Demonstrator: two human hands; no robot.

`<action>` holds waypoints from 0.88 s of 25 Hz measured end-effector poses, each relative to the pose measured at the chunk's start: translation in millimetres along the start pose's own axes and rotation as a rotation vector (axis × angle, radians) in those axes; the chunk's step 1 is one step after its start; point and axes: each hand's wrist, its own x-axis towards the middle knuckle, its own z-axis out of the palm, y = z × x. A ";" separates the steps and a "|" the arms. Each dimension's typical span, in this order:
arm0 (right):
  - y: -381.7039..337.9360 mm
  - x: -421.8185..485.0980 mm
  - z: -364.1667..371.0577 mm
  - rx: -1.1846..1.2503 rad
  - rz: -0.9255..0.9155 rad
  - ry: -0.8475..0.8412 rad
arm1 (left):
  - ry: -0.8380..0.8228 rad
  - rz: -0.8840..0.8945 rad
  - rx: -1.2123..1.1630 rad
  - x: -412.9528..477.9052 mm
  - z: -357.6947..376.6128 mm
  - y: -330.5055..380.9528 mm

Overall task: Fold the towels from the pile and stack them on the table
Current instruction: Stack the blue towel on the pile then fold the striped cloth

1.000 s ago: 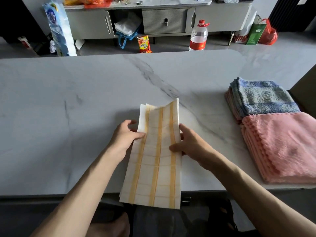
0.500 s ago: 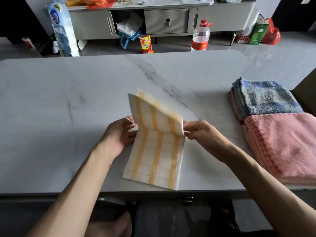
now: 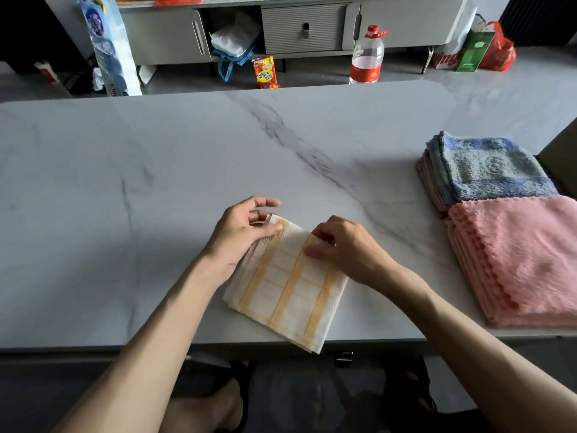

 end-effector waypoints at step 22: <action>63.8 -46.1 -190.9 0.471 0.203 0.560 | -0.120 0.034 -0.071 20.6 163.9 106.1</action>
